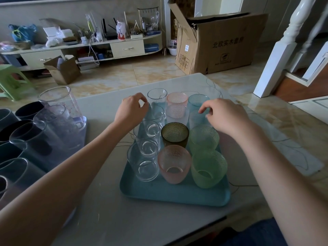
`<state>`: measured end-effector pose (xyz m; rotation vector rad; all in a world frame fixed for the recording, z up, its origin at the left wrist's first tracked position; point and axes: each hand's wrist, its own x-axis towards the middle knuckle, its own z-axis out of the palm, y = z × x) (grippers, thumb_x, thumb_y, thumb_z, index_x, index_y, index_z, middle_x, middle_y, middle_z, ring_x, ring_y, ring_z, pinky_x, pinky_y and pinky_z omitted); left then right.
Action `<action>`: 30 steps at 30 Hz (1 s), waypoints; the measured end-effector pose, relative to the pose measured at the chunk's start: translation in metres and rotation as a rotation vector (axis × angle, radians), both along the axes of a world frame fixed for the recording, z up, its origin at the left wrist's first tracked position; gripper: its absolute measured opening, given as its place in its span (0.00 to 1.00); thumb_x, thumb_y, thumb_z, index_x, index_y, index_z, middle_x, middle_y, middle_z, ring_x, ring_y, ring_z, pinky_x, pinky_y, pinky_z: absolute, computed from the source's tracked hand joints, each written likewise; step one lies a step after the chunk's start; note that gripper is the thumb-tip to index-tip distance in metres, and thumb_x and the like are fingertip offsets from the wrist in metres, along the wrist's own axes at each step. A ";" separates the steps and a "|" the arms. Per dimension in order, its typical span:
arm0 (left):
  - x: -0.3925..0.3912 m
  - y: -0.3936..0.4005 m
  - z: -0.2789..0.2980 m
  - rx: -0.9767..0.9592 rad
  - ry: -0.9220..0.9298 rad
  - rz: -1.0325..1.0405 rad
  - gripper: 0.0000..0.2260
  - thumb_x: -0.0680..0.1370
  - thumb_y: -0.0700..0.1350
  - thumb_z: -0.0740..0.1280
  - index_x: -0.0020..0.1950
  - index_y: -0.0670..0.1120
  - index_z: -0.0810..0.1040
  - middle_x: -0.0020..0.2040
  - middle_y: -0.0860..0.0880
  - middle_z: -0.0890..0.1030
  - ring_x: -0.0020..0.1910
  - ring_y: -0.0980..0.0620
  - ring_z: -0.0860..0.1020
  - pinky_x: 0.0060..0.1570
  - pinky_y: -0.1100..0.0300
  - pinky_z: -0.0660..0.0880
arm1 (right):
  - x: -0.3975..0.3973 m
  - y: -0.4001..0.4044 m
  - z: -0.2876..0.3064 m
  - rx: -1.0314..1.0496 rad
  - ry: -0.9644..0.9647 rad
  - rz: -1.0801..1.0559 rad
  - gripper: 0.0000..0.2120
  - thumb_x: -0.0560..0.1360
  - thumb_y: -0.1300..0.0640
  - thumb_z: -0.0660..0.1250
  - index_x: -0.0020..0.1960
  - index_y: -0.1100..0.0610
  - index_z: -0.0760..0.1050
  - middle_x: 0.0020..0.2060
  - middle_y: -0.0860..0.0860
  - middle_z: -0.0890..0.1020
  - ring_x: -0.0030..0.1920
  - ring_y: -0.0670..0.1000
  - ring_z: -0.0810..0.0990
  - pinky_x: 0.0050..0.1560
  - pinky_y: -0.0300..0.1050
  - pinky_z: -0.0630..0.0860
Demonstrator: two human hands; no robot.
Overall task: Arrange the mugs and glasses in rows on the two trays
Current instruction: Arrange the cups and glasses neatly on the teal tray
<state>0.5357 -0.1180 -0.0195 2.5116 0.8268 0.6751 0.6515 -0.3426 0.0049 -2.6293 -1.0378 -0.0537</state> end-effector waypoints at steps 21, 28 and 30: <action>-0.001 0.016 -0.011 -0.456 0.019 0.001 0.08 0.78 0.41 0.63 0.53 0.42 0.80 0.27 0.46 0.80 0.20 0.56 0.76 0.33 0.58 0.80 | -0.014 0.059 -0.018 0.010 -0.041 0.173 0.11 0.77 0.61 0.65 0.51 0.47 0.82 0.50 0.47 0.84 0.54 0.52 0.78 0.59 0.50 0.70; -0.004 0.016 -0.009 -0.472 0.016 -0.002 0.08 0.78 0.42 0.64 0.52 0.42 0.80 0.22 0.50 0.78 0.19 0.56 0.76 0.31 0.60 0.79 | -0.016 0.058 -0.016 -0.006 -0.046 0.163 0.10 0.76 0.56 0.66 0.50 0.44 0.82 0.49 0.44 0.84 0.54 0.51 0.78 0.57 0.50 0.65; -0.004 0.016 -0.011 -0.488 0.003 0.003 0.08 0.78 0.42 0.64 0.52 0.42 0.80 0.23 0.49 0.78 0.19 0.55 0.76 0.34 0.57 0.80 | -0.015 0.059 -0.016 -0.007 -0.041 0.166 0.10 0.76 0.56 0.66 0.50 0.43 0.82 0.49 0.44 0.84 0.54 0.51 0.78 0.58 0.50 0.65</action>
